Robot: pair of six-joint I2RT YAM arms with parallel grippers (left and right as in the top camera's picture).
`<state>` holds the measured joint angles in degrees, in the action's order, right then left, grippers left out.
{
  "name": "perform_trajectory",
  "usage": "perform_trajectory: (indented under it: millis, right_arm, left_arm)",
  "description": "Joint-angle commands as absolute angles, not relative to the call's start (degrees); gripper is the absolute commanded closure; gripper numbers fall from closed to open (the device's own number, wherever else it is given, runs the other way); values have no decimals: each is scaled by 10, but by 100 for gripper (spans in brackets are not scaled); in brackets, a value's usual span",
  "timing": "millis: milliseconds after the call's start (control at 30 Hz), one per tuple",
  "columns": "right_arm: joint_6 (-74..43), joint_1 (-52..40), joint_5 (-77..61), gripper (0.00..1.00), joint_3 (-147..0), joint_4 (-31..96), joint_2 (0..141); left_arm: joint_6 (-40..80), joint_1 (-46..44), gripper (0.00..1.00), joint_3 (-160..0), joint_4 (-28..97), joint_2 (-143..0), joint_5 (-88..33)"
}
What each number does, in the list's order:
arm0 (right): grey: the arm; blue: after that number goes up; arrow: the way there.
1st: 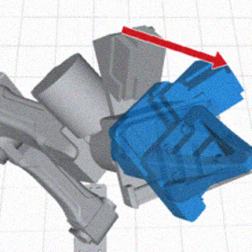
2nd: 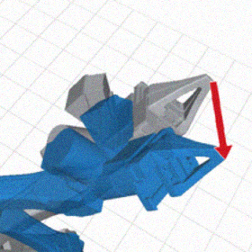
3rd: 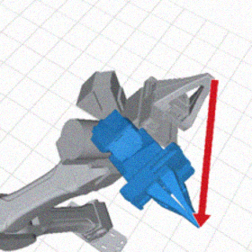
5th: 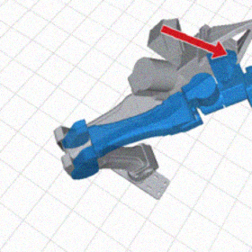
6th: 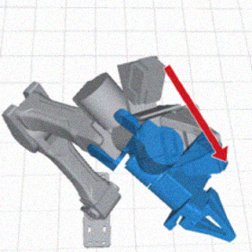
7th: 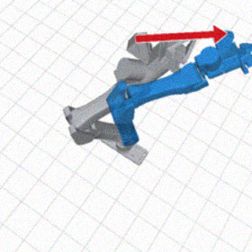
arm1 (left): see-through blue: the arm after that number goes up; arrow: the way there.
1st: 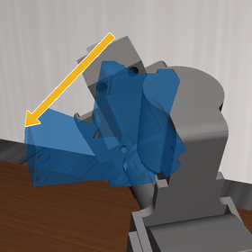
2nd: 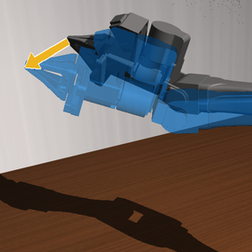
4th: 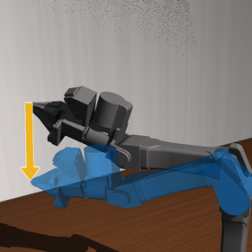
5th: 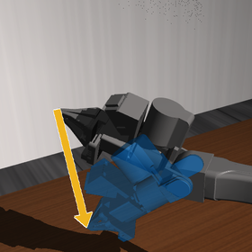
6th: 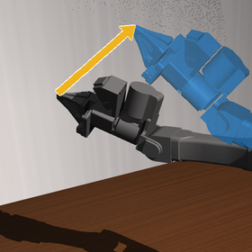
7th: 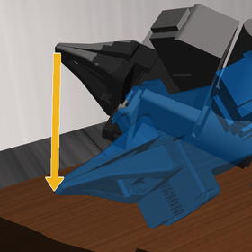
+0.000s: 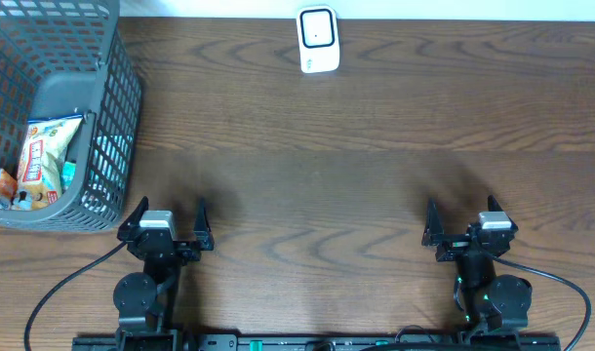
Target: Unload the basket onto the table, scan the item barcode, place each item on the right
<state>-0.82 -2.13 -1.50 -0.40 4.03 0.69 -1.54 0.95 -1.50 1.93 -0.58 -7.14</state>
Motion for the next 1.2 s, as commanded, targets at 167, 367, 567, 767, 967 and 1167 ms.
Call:
perform_trajectory:
  millis: [167,367,567,767,967,1167]
  right_arm:
    - [-14,-23,-12,1,-3,43,4]
    - [-14,-23,-12,1,-3,43,4]
    - [-14,-23,-12,1,-3,43,4]
    - [-14,-23,-12,1,-3,43,4]
    - [-14,-23,-12,1,-3,43,4]
    - [-14,-23,-12,1,-3,43,4]
  left_arm:
    - [-15,8,2,-3,1,-2,-140]
    - [63,8,2,-48,-56,-2,-161]
    - [66,8,2,-121,-25,-24,-161]
    - [65,8,2,-261,105,-124,-191]
    - [61,8,3,-452,318,-294,-243]
    - [64,8,2,-518,341,-362,-399]
